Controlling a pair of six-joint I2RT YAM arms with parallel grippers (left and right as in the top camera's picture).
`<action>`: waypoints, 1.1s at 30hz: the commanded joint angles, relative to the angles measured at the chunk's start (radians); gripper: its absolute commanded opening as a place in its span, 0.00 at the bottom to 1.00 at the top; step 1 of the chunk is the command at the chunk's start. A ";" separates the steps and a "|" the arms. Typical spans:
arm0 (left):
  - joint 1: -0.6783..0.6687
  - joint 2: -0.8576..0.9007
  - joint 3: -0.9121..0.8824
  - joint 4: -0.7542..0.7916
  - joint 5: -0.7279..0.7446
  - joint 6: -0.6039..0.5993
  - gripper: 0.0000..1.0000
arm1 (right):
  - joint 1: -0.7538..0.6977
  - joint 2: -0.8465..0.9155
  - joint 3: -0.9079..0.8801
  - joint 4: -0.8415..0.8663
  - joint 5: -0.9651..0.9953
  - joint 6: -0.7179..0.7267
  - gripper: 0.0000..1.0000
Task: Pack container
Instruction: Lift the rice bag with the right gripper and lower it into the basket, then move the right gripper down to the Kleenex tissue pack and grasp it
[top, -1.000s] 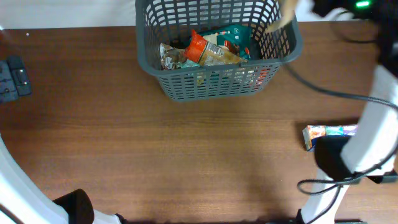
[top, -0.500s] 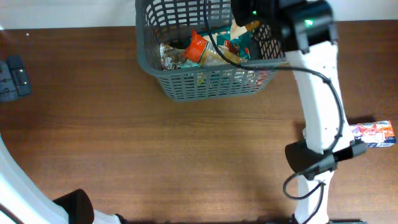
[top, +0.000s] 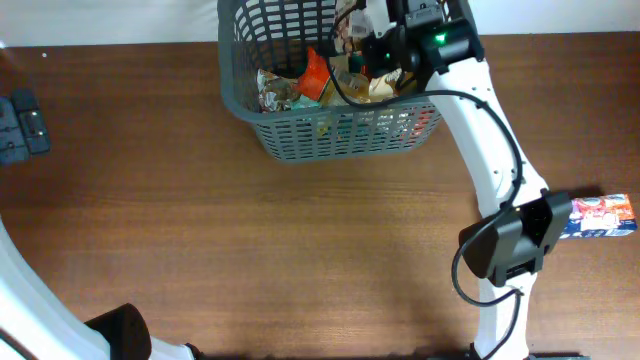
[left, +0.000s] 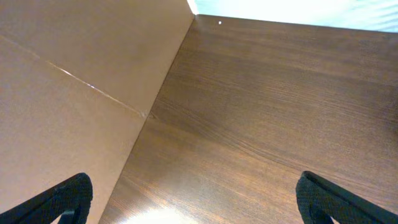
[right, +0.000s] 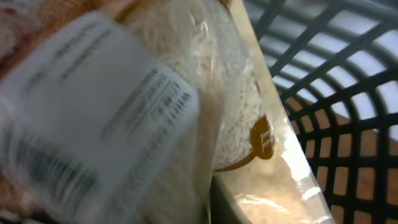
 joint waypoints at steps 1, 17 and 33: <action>0.005 -0.009 0.005 0.000 0.004 -0.013 0.99 | -0.002 -0.026 -0.007 0.010 0.017 0.000 0.60; 0.005 -0.009 0.005 0.000 0.004 -0.013 0.99 | -0.002 -0.238 0.349 -0.389 0.386 0.160 0.72; 0.005 -0.009 0.005 0.000 0.004 -0.013 0.99 | -0.468 -0.440 0.090 -0.739 0.245 0.777 0.99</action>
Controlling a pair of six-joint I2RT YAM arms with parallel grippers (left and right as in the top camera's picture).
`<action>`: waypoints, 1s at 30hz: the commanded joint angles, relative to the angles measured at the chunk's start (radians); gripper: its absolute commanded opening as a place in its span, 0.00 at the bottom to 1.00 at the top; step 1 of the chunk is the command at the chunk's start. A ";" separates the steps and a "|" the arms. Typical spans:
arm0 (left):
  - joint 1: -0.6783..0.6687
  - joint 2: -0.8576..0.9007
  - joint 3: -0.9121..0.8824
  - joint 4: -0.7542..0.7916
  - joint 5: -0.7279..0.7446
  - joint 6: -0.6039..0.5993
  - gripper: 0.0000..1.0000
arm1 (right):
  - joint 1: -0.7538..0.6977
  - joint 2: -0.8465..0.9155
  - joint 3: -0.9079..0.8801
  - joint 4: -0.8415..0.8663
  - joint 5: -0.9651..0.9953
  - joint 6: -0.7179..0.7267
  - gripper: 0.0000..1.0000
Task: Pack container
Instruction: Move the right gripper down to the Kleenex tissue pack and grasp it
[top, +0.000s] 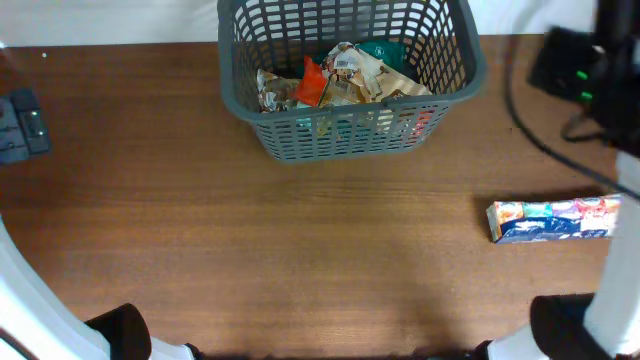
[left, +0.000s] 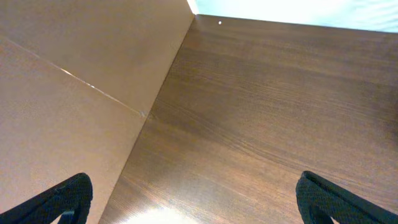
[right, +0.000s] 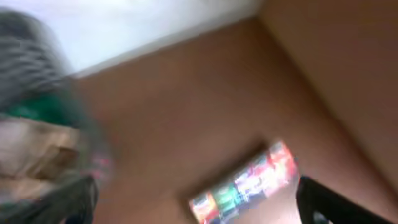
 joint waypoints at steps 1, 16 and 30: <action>0.005 -0.009 0.005 0.000 0.004 -0.013 0.99 | -0.186 0.007 -0.150 -0.042 -0.179 0.285 0.99; 0.005 -0.009 0.005 0.000 0.004 -0.013 0.99 | -0.505 0.007 -0.870 0.341 -0.378 0.571 0.99; 0.005 -0.009 0.005 0.000 0.004 -0.013 0.99 | -0.551 0.009 -1.327 0.782 -0.377 0.571 0.99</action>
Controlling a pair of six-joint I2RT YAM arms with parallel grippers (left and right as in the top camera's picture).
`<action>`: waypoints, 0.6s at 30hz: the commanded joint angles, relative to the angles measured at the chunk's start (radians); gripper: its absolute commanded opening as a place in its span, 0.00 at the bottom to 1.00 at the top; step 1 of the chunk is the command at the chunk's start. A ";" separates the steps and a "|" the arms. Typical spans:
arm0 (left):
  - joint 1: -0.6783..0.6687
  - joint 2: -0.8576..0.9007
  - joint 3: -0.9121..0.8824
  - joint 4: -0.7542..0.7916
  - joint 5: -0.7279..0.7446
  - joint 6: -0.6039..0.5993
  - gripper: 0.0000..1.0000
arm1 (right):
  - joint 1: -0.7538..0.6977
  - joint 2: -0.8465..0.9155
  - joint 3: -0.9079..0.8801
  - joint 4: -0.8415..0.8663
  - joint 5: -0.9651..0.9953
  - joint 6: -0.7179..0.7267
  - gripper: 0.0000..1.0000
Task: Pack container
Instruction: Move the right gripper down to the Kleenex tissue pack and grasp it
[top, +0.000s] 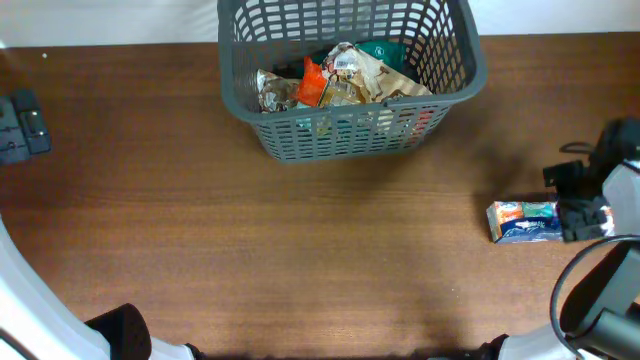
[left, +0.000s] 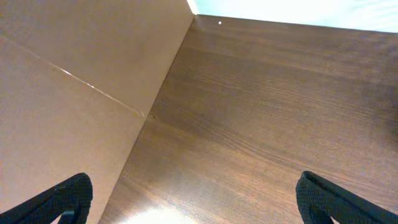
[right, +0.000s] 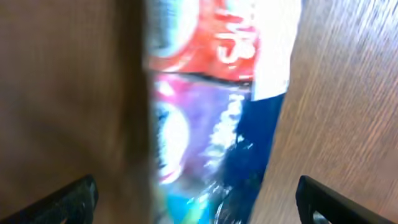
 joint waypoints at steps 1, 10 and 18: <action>0.005 -0.010 0.005 0.000 0.004 -0.013 0.99 | -0.035 -0.009 -0.064 0.044 0.003 0.009 0.99; 0.005 -0.010 0.005 0.000 0.004 -0.013 0.99 | -0.059 0.046 -0.138 0.131 0.003 0.008 1.00; 0.005 -0.010 0.005 0.000 0.004 -0.013 0.99 | -0.060 0.051 -0.138 0.155 0.003 -0.014 0.28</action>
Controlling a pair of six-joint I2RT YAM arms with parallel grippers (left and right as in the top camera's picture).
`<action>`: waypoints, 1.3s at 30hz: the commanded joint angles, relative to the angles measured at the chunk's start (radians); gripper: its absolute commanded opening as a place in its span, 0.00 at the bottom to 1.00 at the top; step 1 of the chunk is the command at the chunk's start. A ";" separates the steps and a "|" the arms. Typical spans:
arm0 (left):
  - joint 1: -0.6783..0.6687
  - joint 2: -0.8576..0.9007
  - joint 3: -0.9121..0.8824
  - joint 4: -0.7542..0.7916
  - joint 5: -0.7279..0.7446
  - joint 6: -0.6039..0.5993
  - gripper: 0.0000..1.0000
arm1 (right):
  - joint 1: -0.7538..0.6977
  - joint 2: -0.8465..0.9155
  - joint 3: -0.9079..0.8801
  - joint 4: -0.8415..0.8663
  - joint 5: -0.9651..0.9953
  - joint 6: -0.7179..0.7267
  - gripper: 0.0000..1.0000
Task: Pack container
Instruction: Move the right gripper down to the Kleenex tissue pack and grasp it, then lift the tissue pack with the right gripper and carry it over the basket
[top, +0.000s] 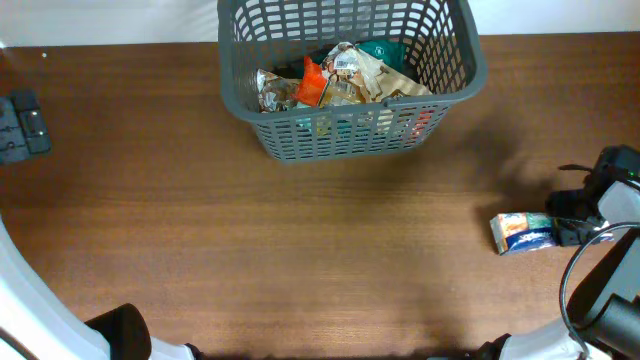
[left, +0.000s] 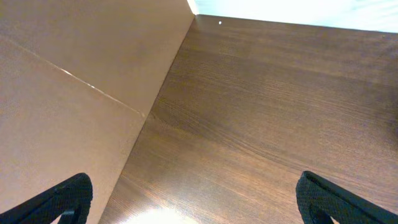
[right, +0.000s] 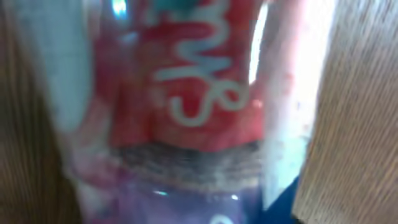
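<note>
A grey mesh basket (top: 455, 75) stands at the table's far edge, holding several snack packets (top: 345, 75). One colourful snack packet (top: 520, 232) lies on the table at the right. My right gripper (top: 572, 228) is down over that packet's right end and appears shut on it. In the right wrist view the packet (right: 193, 93) fills the frame, blurred, and hides the fingers. Far to the left, my left gripper (left: 199, 202) stands open over bare wood with nothing between its fingers.
A small dark grey device (top: 22, 125) lies at the left edge of the table. A cardboard wall (left: 68, 81) rises beside the left gripper. The wooden table (top: 300, 250) stretches between the basket and the front edge.
My right gripper has dropped closer onto the packet's right end; the packet now fills the wrist view and the fingers no longer show at its corners. The packet has shifted slightly. The left arm is unmoved.
My right gripper was inside the basket among the packets. Then it was out at the far right, the basket left full and the loose packet in sight. Then it hung open just above that packet, and now it sits down on it.
</note>
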 joint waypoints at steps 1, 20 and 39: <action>0.005 -0.009 0.005 0.000 0.003 -0.013 0.99 | -0.004 0.011 -0.011 0.005 0.004 -0.017 0.23; 0.005 -0.009 0.005 0.000 0.003 -0.013 0.99 | 0.014 -0.190 0.486 0.443 -1.126 -0.131 0.11; 0.005 -0.009 0.005 0.000 0.004 -0.013 0.99 | 0.610 -0.113 0.841 0.455 -1.100 -0.795 0.03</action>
